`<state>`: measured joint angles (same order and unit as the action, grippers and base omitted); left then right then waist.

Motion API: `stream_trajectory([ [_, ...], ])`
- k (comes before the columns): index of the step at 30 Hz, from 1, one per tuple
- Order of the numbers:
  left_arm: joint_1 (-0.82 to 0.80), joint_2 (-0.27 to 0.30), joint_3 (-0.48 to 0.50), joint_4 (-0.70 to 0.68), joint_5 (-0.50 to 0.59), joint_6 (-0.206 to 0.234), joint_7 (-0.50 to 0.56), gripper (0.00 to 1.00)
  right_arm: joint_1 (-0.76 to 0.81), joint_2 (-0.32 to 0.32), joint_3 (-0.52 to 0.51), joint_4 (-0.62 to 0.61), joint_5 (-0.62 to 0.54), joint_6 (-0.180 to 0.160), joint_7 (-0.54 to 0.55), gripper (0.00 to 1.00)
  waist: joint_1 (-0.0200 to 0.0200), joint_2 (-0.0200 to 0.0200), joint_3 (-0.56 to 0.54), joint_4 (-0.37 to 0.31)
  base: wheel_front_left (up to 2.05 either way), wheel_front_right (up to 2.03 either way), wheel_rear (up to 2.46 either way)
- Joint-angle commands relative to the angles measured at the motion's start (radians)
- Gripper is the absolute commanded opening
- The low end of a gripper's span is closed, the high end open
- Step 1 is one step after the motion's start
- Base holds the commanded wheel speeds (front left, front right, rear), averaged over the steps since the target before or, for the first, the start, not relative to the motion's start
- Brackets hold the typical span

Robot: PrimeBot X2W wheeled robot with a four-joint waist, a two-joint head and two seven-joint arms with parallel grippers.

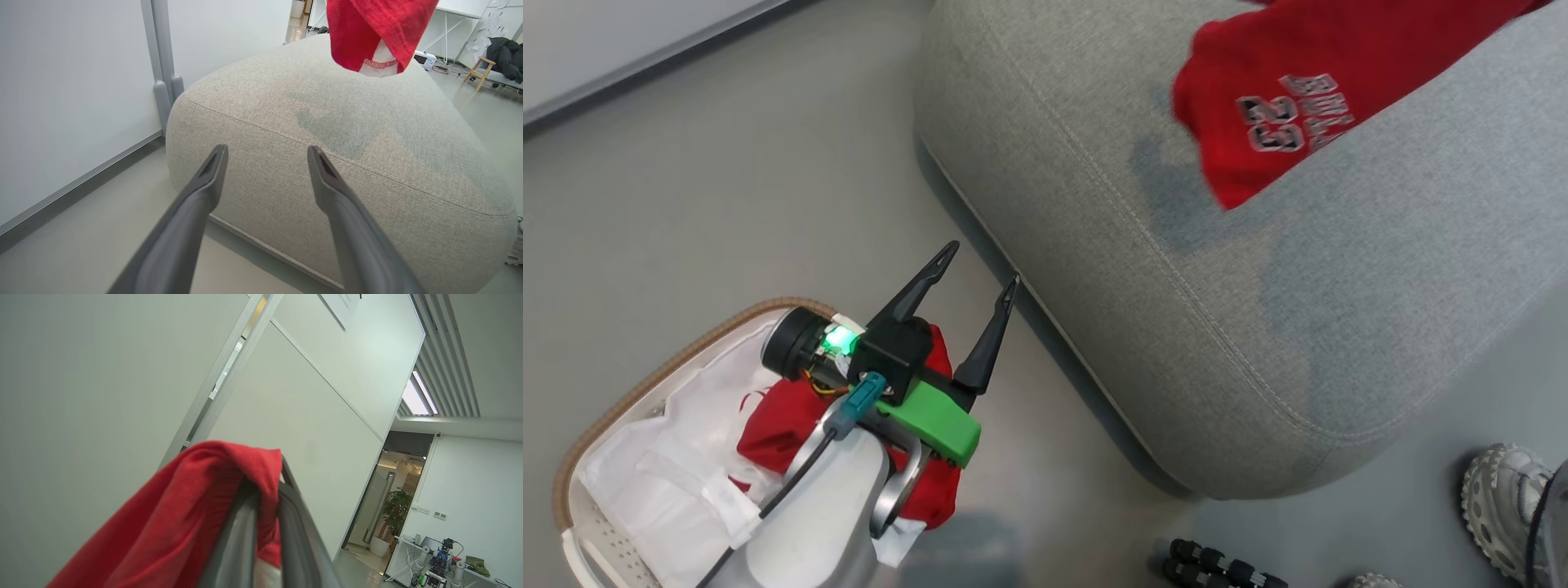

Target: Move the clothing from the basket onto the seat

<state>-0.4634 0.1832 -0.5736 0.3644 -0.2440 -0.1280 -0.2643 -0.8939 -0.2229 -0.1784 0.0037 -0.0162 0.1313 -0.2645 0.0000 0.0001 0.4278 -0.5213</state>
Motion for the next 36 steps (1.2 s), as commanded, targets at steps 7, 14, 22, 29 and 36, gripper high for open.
stream_trajectory([
  [7,-0.071,0.045,-0.022,-0.004,-0.023,-0.004,0.000,1.00,-0.126,-0.057,-0.049,0.197,-0.096,-0.001,0.000,0.00,0.0000,-0.0001,0.142,0.106,0.00,0.00,0.00],
  [14,-0.099,0.068,-0.034,0.003,-0.028,-0.004,0.000,1.00,-0.059,-0.004,-0.127,0.375,-0.137,-0.001,0.000,0.00,0.0000,-0.0001,0.200,0.148,0.00,0.00,0.00],
  [22,-0.078,0.061,-0.039,0.029,-0.035,-0.004,0.000,1.00,0.106,0.078,-0.264,0.541,-0.177,-0.001,0.000,0.06,0.0000,-0.0001,0.186,0.157,0.00,0.00,0.00],
  [29,-0.046,0.037,-0.016,0.060,-0.037,-0.004,0.000,1.00,0.257,0.117,-0.300,0.550,-0.142,-0.001,0.000,1.00,0.0000,-0.0001,0.124,0.148,0.00,0.00,0.00],
  [36,0.005,0.006,0.038,0.079,-0.035,0.005,0.000,1.00,0.393,0.138,-0.272,0.496,-0.111,-0.001,0.000,1.00,0.0000,-0.0001,0.036,0.155,0.00,0.00,0.00],
])
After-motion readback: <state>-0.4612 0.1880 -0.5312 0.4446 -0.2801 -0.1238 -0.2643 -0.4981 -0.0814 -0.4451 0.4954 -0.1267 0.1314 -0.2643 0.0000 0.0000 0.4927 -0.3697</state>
